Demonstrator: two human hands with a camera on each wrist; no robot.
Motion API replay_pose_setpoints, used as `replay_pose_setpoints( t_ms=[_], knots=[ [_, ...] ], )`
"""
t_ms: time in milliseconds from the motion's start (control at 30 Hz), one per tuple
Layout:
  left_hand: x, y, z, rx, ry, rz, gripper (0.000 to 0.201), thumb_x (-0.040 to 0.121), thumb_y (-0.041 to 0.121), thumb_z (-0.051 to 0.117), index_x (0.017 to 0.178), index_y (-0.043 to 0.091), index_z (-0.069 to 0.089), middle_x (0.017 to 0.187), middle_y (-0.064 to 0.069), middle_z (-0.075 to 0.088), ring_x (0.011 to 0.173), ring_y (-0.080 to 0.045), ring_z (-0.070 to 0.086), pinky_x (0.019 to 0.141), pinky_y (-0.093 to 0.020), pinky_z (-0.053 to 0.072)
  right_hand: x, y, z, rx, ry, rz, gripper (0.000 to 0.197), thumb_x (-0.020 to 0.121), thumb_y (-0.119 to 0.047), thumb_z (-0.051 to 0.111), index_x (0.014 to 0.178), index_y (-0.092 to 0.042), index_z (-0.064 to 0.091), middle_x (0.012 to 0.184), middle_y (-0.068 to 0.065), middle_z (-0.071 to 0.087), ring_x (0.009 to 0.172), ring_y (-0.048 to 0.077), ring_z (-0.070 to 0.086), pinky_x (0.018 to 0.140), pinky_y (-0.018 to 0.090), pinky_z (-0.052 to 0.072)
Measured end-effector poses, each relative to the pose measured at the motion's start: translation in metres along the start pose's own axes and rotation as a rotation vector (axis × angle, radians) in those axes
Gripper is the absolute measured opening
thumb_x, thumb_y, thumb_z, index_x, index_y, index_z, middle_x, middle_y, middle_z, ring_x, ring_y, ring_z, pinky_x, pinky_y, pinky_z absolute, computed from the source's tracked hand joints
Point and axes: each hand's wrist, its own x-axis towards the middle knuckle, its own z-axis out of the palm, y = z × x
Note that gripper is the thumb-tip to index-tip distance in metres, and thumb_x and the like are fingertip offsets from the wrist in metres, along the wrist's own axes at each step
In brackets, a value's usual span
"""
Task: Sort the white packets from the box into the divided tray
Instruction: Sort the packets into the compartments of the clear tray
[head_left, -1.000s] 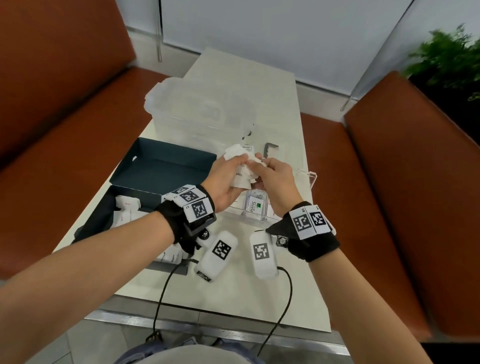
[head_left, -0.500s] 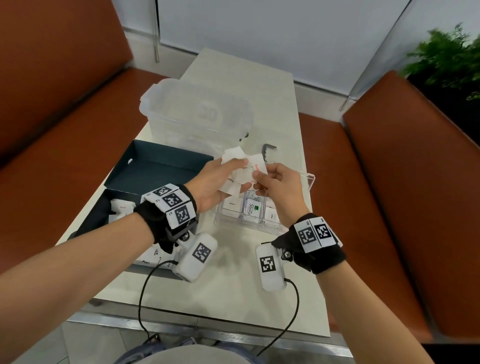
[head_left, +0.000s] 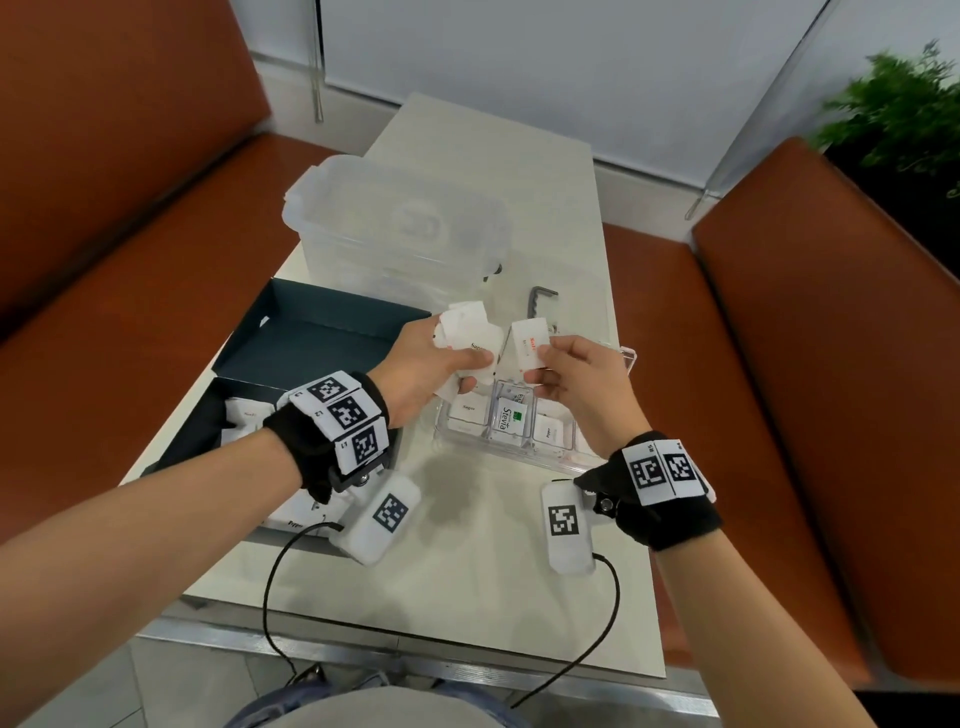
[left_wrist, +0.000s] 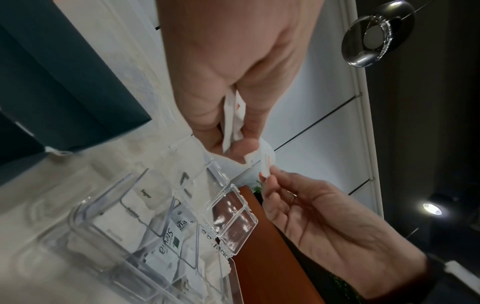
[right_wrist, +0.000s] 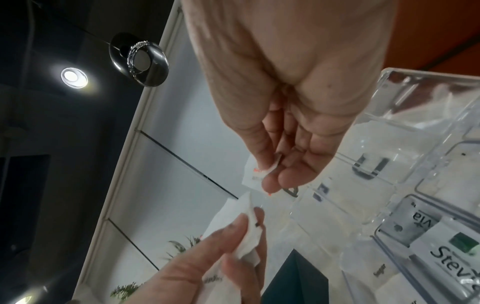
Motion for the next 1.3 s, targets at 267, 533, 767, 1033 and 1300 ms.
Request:
replay_pose_setpoints(
  t_ms=[267,533,767,1033,1300],
  knots=[
    [-0.001,0.011,-0.008,0.009,0.041,-0.012,0.039,0.085,-0.008,0.065,0.122,-0.003,0.057,0.118,-0.026,0.062,0.079,-0.028,0.056,0.048,-0.024,0.047,0.016,-0.007,-0.038,-0.080,0.165,-0.026,0.009,0.087,-0.001,0.062,0.095,-0.005,0.064,0.088,0.010,0.067,0.065,0.018,0.064,0.060,0.026,0.054],
    [-0.001,0.008,-0.004,0.013,0.032,-0.040,0.040,0.085,-0.007,0.065,0.124,-0.003,0.055,0.122,-0.027,0.060,0.063,-0.022,0.055,0.048,-0.022,0.048,0.024,0.011,-0.088,-0.198,0.305,0.088,0.009,0.093,-0.004,0.056,0.099,-0.007,0.063,0.101,0.013,0.069,0.076,0.021,0.072,0.064,0.027,0.058],
    [0.001,0.001,0.015,0.045,-0.024,-0.052,0.039,0.084,-0.007,0.066,0.121,0.000,0.057,0.121,-0.028,0.061,0.080,-0.031,0.052,0.059,-0.034,0.040,0.017,0.050,-0.101,-0.428,0.302,0.276,0.014,0.088,0.002,0.060,0.100,-0.006,0.058,0.086,0.013,0.070,0.063,0.018,0.072,0.052,0.024,0.057],
    [0.001,-0.005,0.026,0.073,-0.059,-0.067,0.038,0.086,-0.005,0.066,0.122,0.000,0.057,0.116,-0.025,0.064,0.061,-0.024,0.052,0.046,-0.024,0.044,0.023,0.069,-0.085,-0.814,0.312,0.224,0.006,0.087,-0.002,0.059,0.085,-0.006,0.063,0.092,0.017,0.070,0.059,0.019,0.064,0.055,0.026,0.053],
    [0.000,-0.009,0.023,0.056,-0.052,-0.063,0.037,0.086,-0.006,0.065,0.122,0.001,0.057,0.101,-0.017,0.064,0.042,-0.014,0.051,0.042,-0.023,0.044,0.029,0.077,-0.071,-1.254,0.157,0.197,0.017,0.092,-0.008,0.053,0.101,-0.002,0.066,0.094,0.012,0.061,0.082,0.029,0.063,0.079,0.039,0.057]
  ],
)
